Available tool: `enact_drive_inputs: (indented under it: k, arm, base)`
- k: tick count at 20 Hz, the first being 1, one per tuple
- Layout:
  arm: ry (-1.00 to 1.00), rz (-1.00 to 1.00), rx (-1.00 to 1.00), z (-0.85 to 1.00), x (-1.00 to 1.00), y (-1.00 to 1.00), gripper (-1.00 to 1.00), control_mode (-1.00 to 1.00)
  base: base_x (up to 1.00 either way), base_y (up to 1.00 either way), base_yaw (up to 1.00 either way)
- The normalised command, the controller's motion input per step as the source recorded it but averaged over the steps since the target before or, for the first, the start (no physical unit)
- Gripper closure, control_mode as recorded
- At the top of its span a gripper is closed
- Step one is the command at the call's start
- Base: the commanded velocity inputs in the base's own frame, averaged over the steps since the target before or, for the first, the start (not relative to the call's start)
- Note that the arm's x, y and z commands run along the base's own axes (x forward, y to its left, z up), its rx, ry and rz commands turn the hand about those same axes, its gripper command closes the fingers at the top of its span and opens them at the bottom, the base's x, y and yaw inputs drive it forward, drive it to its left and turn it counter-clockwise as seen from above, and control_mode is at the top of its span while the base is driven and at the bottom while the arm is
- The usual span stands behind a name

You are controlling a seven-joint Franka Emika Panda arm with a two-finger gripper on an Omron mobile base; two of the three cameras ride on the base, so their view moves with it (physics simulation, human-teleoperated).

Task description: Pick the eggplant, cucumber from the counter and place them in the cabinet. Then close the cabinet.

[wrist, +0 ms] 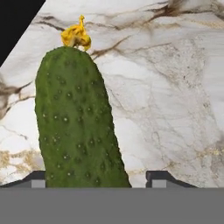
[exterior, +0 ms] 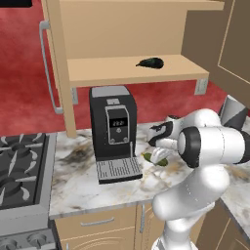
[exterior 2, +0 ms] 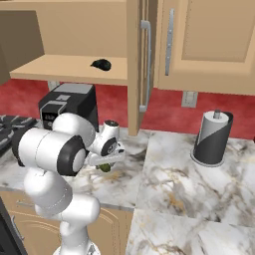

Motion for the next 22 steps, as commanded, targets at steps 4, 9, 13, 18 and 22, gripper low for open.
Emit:
enact_drive_inputs:
  k: [4, 9, 13, 18, 22]
  arm:
    - [-0.17, -0.02, 0.00, 0.06, -0.91, 0.00, 1.00, -1.00]
    - [-0.22, 0.00, -0.03, 0.88, -1.00, -0.15, 1.00, -1.00]
    - [-0.20, 0.00, -0.06, 1.00, -0.81, 0.00, 1.00, -1.00]
    - [-0.29, 0.00, -0.13, 1.00, -0.76, 0.00, 1.00, -1.00]
    - [-0.39, -0.02, -0.18, 1.00, -0.61, 0.00, 1.00, -1.00]
  base:
    - [0.00, 0.00, 0.00]
    - [0.00, 0.00, 0.00]
    - [0.00, 0.00, 0.00]
    - [0.00, 0.00, 0.00]
    - [0.00, 0.00, 0.00]
